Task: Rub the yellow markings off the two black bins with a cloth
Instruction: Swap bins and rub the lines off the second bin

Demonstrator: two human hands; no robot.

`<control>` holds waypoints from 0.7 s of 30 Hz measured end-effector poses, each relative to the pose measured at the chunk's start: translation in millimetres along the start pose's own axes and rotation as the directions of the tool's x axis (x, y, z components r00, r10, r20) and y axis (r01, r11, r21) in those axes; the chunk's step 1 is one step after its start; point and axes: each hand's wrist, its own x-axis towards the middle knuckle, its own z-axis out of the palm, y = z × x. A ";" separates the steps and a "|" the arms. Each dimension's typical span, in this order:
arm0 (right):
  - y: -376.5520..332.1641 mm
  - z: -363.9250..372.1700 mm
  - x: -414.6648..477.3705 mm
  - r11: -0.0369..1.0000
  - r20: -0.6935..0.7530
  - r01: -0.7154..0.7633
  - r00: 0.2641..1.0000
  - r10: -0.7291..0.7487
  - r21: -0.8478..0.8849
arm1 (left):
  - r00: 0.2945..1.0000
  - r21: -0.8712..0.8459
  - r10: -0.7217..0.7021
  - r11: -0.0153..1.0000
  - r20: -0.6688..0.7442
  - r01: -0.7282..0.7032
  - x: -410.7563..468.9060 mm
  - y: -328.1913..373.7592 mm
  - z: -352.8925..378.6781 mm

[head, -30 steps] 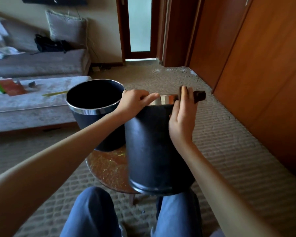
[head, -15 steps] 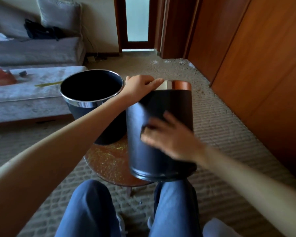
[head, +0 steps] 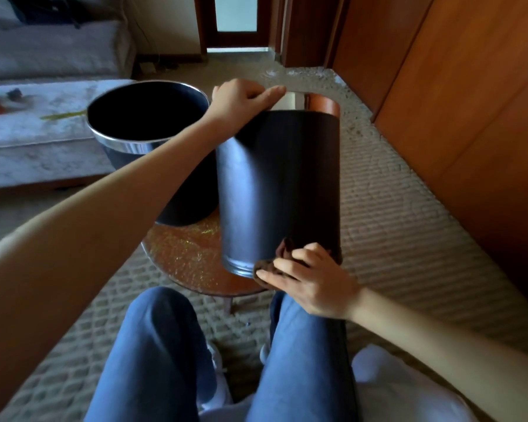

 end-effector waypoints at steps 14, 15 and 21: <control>10.9 -15.8 15.7 0.999 0.058 0.009 0.998 -0.012 0.051 | 0.989 -0.020 0.033 0.999 -0.141 -0.036 2.1 -11.6 12.9; 4.8 -13.6 23.3 0.999 0.081 0.034 0.996 -0.037 0.042 | 0.984 -0.030 0.057 0.998 -0.167 -0.063 -1.0 -9.1 15.5; 29.4 -30.6 -45.2 1.000 0.157 0.009 0.988 -0.013 0.024 | 0.938 0.020 0.146 0.989 -0.314 -0.148 -12.0 -10.9 21.4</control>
